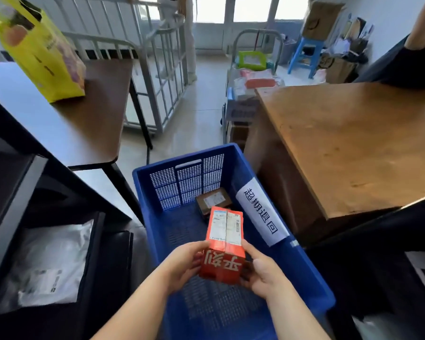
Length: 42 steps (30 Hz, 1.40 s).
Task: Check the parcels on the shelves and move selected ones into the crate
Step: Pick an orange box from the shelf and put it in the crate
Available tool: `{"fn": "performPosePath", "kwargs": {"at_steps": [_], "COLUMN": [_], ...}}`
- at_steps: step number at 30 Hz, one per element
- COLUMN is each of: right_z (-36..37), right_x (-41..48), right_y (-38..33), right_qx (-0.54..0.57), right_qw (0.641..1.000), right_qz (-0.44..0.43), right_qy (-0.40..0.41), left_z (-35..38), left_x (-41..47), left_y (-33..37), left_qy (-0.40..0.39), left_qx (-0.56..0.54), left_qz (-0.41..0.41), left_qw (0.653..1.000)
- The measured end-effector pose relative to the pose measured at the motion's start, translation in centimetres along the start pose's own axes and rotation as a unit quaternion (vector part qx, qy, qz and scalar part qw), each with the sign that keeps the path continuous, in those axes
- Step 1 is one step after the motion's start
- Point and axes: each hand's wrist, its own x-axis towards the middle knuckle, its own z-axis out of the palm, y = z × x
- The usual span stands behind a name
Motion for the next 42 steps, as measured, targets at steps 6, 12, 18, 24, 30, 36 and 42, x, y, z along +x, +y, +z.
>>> {"fn": "performPosePath", "kwargs": {"at_steps": [6,12,18,24,30,36,42], "right_z": [-1.3,-2.9,-4.7,-6.2,-7.5,-8.7,-9.4], "right_x": [8.6,19.2,31.1,42.8,52.6,59.4,63.8], "right_y": [-0.9,0.0,3.2,8.1,12.7,15.1,16.9], "right_qx": [0.033,0.058,0.092,0.138,0.164,0.166,0.131], "right_qw": [0.999,0.997,0.993,0.987,0.983,0.982,0.986], "right_qz": [0.030,0.047,0.054,0.048,0.034,0.026,0.026], "right_qy": [0.004,0.019,0.043,0.068,0.080,0.083,0.096], "left_z": [0.3,-1.3,-3.3,-5.0,-7.1,-8.5,-8.3], "left_x": [9.0,20.3,33.0,43.8,52.7,59.4,63.4], "left_y": [-0.5,-3.4,-8.2,-13.5,-18.8,-22.3,-24.6], "left_qy": [0.010,0.041,0.046,0.042,0.055,0.035,0.058], "left_qx": [0.017,0.034,0.050,0.043,0.069,0.085,0.095], "left_qz": [-0.023,-0.052,-0.097,-0.110,-0.131,-0.117,-0.081], "left_qw": [1.000,0.997,0.993,0.992,0.987,0.989,0.991]}}
